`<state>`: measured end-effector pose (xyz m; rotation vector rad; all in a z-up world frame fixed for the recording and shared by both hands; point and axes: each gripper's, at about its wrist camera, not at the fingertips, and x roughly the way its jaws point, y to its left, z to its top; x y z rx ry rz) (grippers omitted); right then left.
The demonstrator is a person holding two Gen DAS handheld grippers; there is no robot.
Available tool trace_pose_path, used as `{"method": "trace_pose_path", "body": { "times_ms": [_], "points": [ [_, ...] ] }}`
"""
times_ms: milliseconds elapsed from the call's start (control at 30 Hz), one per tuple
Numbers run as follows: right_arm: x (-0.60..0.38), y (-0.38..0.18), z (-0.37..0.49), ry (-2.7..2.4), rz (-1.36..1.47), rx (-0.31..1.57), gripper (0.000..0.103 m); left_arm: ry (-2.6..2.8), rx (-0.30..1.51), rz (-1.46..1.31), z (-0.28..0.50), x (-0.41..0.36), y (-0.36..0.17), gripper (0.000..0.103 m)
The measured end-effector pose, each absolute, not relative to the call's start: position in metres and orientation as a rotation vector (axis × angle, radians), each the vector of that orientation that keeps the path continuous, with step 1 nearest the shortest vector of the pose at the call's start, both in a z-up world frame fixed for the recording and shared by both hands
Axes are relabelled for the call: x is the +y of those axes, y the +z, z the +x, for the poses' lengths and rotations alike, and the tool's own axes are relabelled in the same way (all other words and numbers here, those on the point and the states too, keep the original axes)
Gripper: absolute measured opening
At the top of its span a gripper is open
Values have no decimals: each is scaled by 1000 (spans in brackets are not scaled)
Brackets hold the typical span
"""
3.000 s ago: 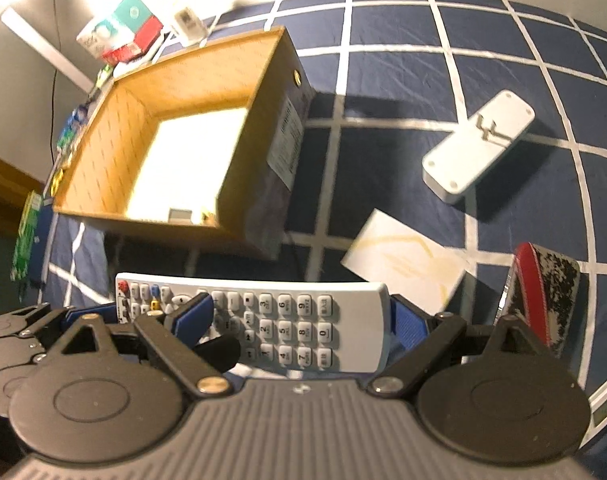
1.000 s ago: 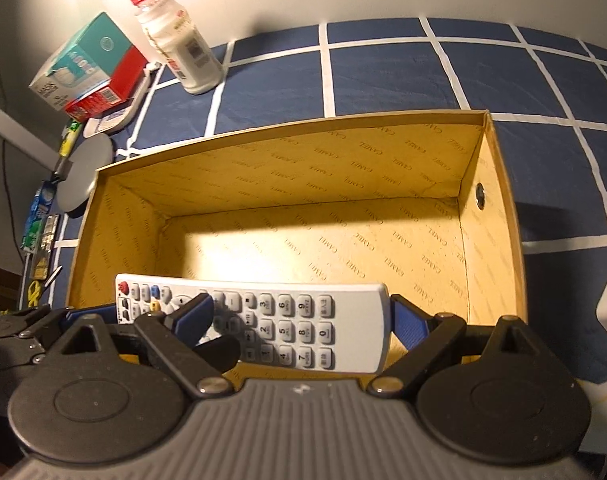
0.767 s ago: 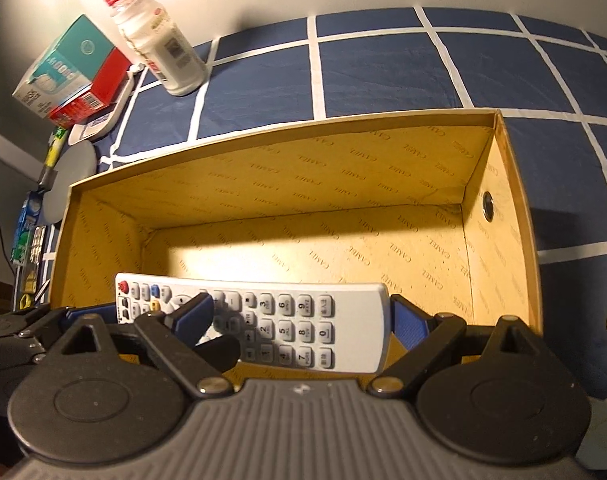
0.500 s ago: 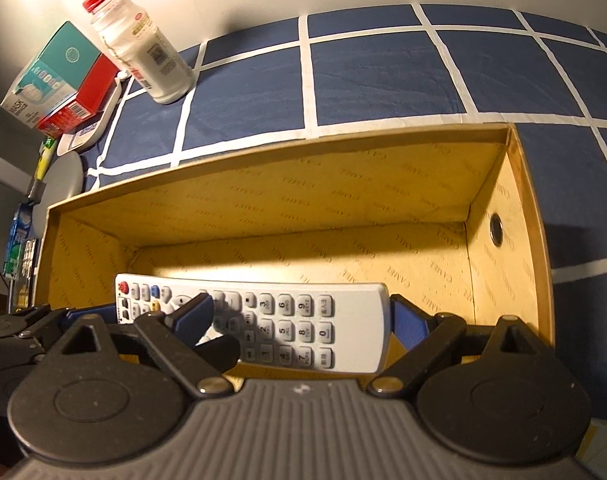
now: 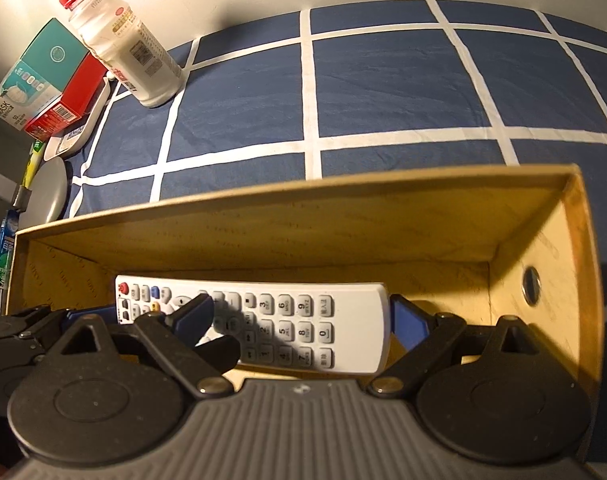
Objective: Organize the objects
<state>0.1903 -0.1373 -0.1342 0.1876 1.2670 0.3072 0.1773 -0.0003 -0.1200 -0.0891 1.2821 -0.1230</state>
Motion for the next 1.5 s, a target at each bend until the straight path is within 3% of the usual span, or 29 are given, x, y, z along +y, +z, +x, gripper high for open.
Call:
{"method": "trace_pose_path", "body": {
  "times_ms": [900,1500],
  "points": [
    [-131,-149,209,293,154,1286,93,-109,1303,-128,192,7,-138,101],
    [-134,-98,174,291,130,1221,94,-102,1250,-163,151,6,-94,102]
  ]
}}
